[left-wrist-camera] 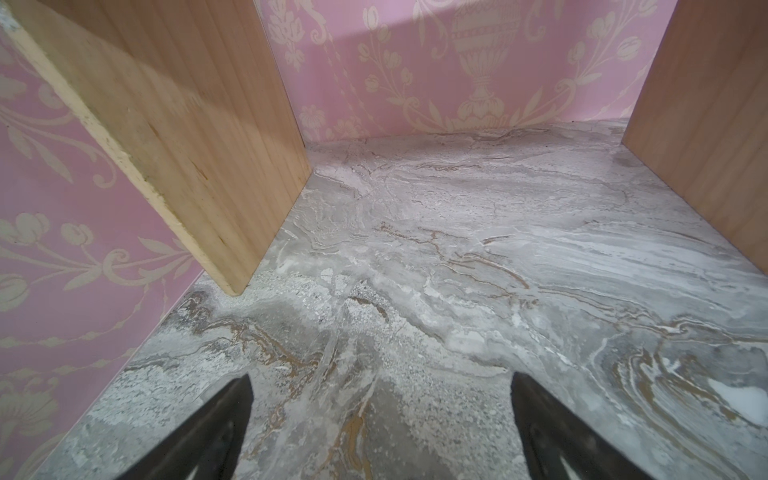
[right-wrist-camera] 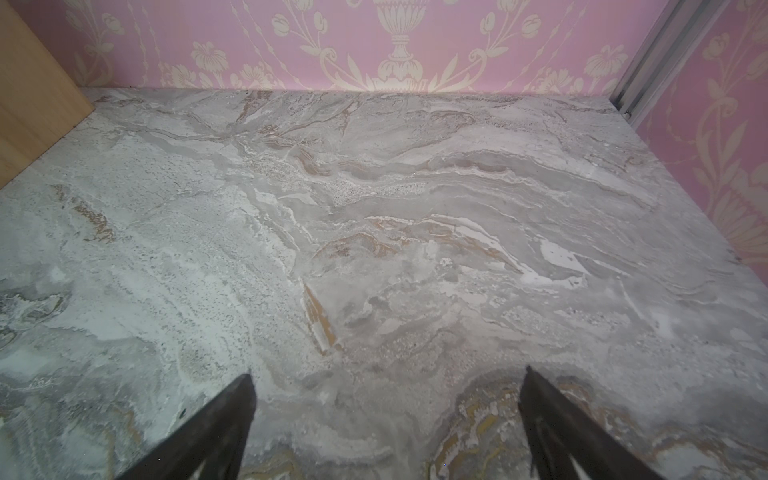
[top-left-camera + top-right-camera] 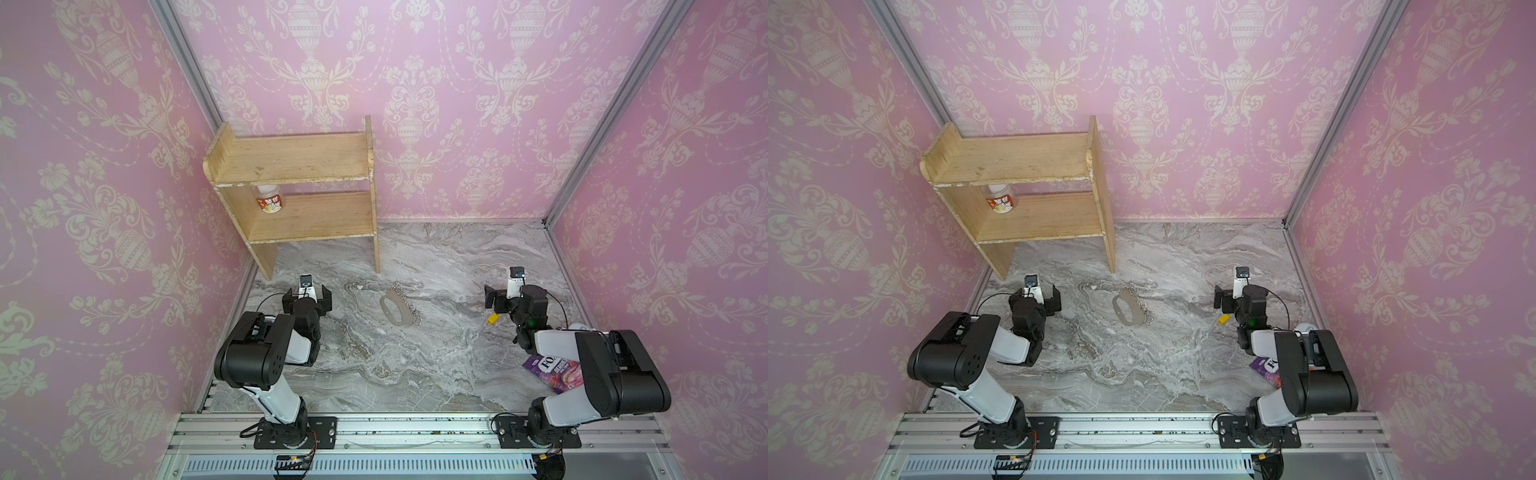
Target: Put the keys on the keyring
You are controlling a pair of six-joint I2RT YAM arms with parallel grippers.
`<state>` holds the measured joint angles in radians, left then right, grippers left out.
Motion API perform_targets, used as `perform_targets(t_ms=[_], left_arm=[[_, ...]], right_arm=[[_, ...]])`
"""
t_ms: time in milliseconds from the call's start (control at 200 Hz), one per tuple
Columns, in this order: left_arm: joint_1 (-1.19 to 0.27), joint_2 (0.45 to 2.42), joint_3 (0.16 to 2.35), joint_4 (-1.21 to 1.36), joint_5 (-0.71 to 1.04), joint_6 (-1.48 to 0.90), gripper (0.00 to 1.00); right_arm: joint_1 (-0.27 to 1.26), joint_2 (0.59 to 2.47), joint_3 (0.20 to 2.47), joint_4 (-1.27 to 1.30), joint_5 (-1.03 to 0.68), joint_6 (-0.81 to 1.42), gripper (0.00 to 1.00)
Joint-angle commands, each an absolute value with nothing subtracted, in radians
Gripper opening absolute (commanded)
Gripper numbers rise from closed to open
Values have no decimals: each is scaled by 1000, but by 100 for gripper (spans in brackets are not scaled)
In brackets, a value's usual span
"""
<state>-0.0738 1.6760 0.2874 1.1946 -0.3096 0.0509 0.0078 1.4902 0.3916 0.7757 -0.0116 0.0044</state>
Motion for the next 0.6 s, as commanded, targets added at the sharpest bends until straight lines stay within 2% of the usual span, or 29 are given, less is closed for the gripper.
perform_targets(t_ms=[0,210,445,595], left_arm=[[-67,1664,270,1229,-268,48,99],[-77,1673,247,1287,-276,61,99],[-100,1646,205,1360,-322,74,99],[-199,1479,275,1093,-403,182,99]], right_arm=[[8,1502,411,774,-26,25,100],[8,1495,413,773,-25,26,100],[20,1398,617,324,31,38,100],[69,1318,677,164,117,46,100]])
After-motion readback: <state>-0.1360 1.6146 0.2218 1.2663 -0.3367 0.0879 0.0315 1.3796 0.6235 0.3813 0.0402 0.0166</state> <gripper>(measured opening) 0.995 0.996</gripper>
